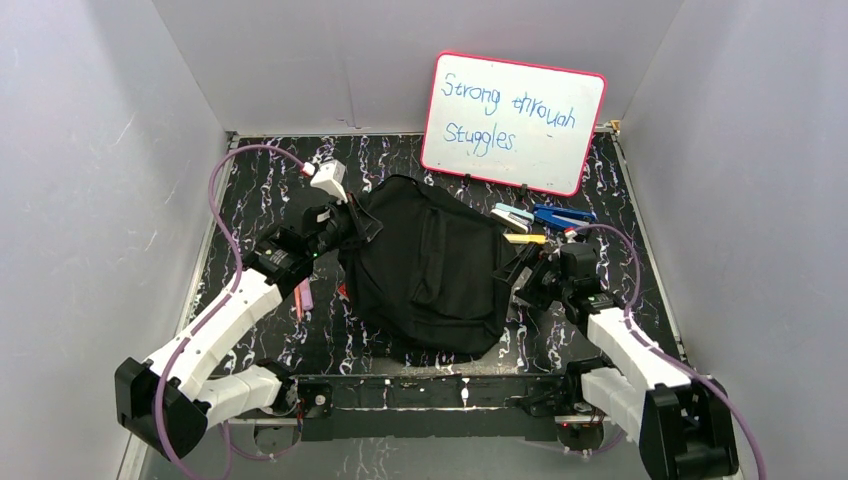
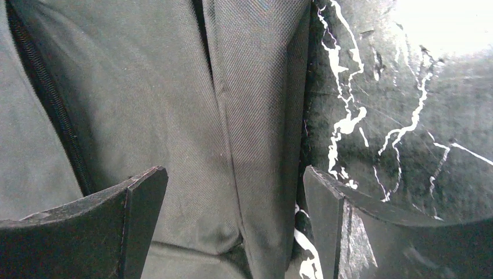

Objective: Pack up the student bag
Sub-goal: Place the student bag at the center of the board.

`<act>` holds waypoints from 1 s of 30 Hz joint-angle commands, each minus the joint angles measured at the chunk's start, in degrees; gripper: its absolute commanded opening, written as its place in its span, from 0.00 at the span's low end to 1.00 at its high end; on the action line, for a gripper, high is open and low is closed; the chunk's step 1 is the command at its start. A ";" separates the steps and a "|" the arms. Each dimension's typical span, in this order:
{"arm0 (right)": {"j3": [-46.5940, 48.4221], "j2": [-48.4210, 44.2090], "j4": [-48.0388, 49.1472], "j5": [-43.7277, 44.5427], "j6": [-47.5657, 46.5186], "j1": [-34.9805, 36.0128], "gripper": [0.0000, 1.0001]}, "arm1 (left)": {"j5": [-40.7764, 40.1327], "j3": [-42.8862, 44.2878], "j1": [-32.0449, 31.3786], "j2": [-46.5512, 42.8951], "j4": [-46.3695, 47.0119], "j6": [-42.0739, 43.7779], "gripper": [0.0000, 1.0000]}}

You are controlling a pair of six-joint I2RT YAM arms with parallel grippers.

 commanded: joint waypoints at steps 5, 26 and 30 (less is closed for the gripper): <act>1.36 12.33 12.04 1.58 -3.07 2.98 0.90 | -2.61 -2.05 -0.26 -3.68 -1.93 2.12 0.00; 33.38 20.83 6.26 10.27 -24.54 11.00 0.00 | -7.30 -8.81 -0.23 -15.24 -9.54 -5.80 0.00; 46.40 31.68 5.89 6.73 -33.87 11.50 0.00 | -1.88 -11.83 -0.30 -14.40 -8.52 -11.06 0.00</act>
